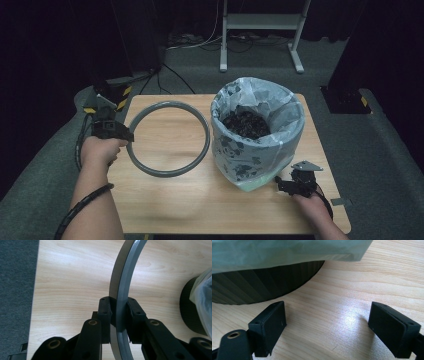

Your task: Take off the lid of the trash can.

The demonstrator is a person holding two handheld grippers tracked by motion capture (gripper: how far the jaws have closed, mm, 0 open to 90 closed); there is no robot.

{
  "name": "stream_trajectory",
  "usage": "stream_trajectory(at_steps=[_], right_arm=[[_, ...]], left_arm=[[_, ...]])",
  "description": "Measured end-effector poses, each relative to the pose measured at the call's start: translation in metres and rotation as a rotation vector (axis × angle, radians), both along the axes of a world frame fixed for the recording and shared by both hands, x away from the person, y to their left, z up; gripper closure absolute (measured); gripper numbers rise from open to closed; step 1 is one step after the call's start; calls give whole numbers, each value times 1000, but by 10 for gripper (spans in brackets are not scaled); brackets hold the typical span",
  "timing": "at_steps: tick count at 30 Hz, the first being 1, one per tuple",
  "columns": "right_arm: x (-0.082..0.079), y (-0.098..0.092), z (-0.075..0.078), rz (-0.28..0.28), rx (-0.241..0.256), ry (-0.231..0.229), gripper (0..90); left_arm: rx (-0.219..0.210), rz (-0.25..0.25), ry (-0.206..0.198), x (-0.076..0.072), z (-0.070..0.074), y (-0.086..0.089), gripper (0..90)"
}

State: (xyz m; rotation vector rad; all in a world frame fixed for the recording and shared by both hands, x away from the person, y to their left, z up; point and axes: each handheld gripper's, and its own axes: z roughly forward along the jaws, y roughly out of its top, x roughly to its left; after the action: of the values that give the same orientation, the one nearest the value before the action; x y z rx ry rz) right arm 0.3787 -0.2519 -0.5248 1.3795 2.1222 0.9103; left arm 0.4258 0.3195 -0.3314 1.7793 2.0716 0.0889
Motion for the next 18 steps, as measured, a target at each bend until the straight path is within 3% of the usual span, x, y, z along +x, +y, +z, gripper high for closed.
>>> stream_trajectory(at_steps=[18], right_arm=[[0, 0, 0, 5, -2, 2, 141]], left_arm=[[16, -33, 66, -2, -70, -6, 755]])
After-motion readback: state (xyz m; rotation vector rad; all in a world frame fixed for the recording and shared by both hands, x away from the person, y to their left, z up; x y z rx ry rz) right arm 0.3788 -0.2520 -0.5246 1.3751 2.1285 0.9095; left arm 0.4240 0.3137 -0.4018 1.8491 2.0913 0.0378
